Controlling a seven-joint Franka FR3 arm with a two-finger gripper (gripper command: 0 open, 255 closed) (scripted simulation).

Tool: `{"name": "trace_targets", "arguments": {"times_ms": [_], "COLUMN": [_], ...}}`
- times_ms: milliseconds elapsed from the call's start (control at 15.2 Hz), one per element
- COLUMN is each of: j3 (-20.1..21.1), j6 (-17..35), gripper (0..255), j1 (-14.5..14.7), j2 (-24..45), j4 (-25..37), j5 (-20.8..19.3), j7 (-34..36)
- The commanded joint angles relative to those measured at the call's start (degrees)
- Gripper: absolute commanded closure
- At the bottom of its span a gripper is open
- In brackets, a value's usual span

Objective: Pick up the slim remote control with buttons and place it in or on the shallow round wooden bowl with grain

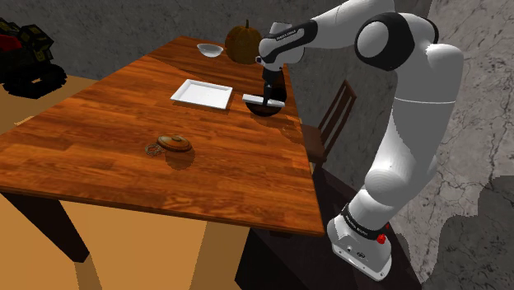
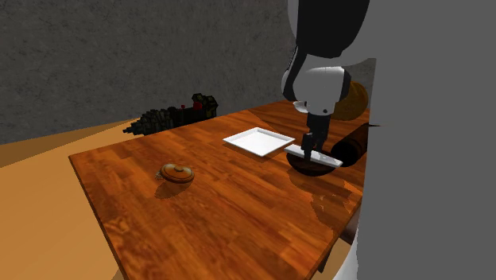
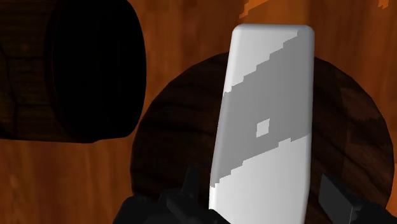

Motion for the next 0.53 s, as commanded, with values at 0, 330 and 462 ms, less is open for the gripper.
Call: {"name": "trace_targets", "arguments": {"times_ms": [0, 330, 462], "j3": [0.00, -0.10, -0.18], "j6": [0.00, -3.33, -6.38], "gripper": [0, 0, 0], "j1": [0.00, 0.03, 0.03], "j2": [0.00, -1.47, -2.55], "j4": [0.00, 1.87, 3.85], "j5": [0.00, -0.24, -0.43], "j7": [0.00, 0.16, 0.28]}}
